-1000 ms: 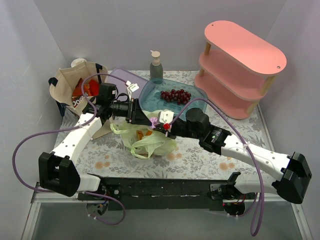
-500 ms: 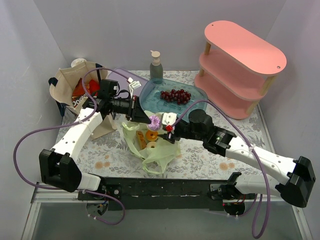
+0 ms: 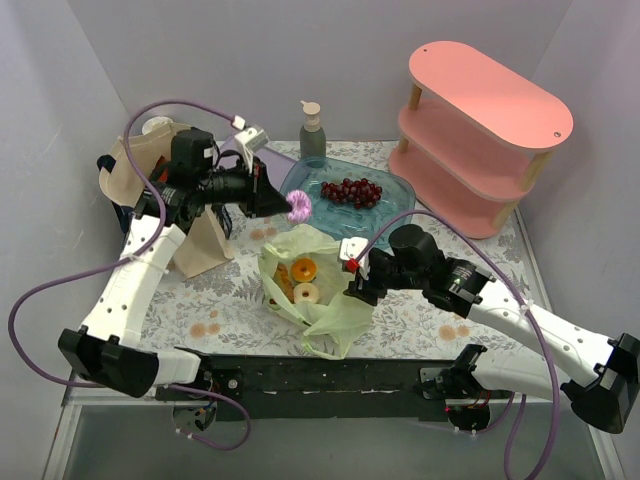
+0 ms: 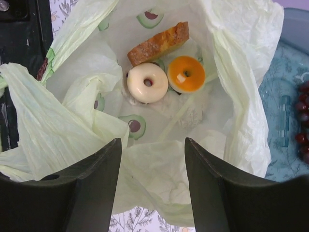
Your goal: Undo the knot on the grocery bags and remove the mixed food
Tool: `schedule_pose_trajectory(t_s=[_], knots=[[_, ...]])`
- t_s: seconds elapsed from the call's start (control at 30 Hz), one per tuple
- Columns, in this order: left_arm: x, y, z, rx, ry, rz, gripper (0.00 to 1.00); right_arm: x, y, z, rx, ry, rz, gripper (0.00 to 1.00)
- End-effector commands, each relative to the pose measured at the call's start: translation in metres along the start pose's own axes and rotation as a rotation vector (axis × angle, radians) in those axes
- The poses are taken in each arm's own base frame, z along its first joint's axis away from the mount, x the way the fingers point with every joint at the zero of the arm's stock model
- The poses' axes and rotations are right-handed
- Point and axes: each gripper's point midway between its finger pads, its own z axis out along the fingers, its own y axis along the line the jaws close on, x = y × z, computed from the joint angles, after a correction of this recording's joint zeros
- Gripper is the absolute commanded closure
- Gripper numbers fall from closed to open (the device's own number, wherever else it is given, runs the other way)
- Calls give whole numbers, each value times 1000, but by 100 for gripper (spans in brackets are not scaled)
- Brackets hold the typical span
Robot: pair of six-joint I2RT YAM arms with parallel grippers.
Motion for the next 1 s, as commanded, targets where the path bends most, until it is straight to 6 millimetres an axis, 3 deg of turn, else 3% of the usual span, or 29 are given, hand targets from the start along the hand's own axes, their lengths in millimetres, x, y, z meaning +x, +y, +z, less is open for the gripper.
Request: schedule_pose_trajectory(t_s=[0.0,0.03,0.07,0.13,0.2,0.33,0.37,0.4,0.6,0.67,0.8,0.97], knots=[[-69,75,0,-335,-169,91,100,-16,-3,-21,-11,-9,-7,39],[-72,98,7,-398,-173,70,100,-15,-4,-21,-10,-4,-9,39],[-89,111,7,-447,-216,86,100,-15,-4,-23,-14,4,-11,39],[-104,142,8,-559,-239,97,100,-17,-6,-23,-15,9,-37,39],[-113,179,24,-618,-229,96,100,-17,-10,-21,-8,11,-44,40],[-108,248,40,-722,-249,40,100,-16,-26,-13,28,22,3,41],[-94,269,49,-730,-229,0,100,-17,-33,-13,45,19,23,36],[-90,278,53,-728,-232,-24,100,-17,-35,-10,38,18,35,30],[-62,334,85,-745,-195,-66,100,-19,-46,-5,57,32,27,30],[-54,339,94,-699,-190,-80,100,-15,-45,-3,50,39,36,29],[-26,368,103,-689,-160,-140,100,-5,-36,0,21,50,68,30],[-11,384,113,-632,-141,-143,100,-4,-35,2,3,57,81,31]])
